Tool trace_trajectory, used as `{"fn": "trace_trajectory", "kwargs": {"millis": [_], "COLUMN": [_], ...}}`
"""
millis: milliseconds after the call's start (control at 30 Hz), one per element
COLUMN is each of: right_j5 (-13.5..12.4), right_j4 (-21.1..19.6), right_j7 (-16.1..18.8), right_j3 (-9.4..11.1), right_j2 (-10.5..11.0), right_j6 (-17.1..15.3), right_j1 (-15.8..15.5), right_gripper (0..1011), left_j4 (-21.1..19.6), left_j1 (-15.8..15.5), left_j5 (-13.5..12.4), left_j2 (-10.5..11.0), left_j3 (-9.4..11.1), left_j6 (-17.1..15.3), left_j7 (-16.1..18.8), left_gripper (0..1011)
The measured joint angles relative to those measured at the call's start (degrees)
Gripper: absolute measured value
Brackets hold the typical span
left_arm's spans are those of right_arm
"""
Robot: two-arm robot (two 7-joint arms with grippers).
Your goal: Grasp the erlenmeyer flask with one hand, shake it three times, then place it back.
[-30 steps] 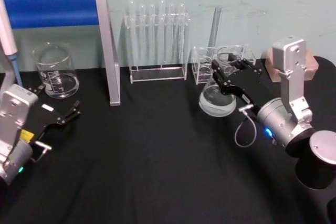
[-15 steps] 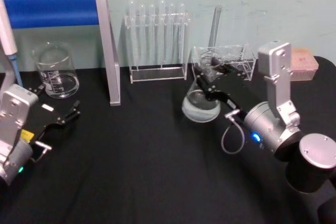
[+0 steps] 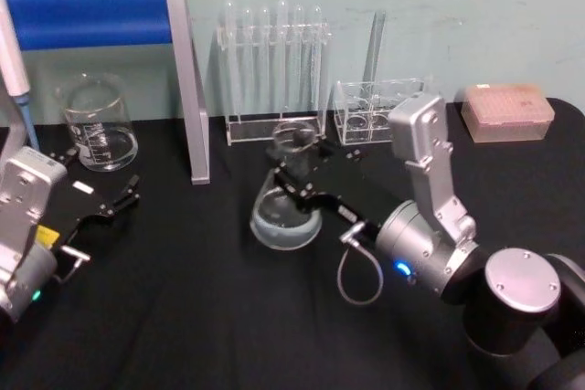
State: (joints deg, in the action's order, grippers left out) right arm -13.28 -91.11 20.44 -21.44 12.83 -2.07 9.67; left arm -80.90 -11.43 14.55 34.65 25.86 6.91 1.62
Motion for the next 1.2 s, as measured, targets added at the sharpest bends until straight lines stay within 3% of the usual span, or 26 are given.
{"fn": "trace_trajectory", "kwargs": {"millis": [667, 900, 1200], "right_j5": [-1.93, -2.13, -1.79], "right_j4": [-2.42, -2.38, -0.42], "right_j7": [3.48, 2.22, -2.07], "right_j3": [-6.80, -6.46, -2.63], "right_j2": [1.98, 2.24, 2.14], "right_j6": [-0.39, -0.33, -0.01], "right_j1": [-0.30, -0.17, 0.47], "right_gripper": [449, 449, 450], "left_j4": [0.00, 0.00, 0.00], "left_j1": [0.00, 0.00, 0.00], "left_j5": [0.00, 0.00, 0.00], "left_j2": [0.00, 0.00, 0.00], "left_j3": [0.00, 0.00, 0.00], "left_j6": [0.00, 0.00, 0.00], "left_j7": [0.00, 0.00, 0.00], "left_gripper": [1001, 1001, 1001]}}
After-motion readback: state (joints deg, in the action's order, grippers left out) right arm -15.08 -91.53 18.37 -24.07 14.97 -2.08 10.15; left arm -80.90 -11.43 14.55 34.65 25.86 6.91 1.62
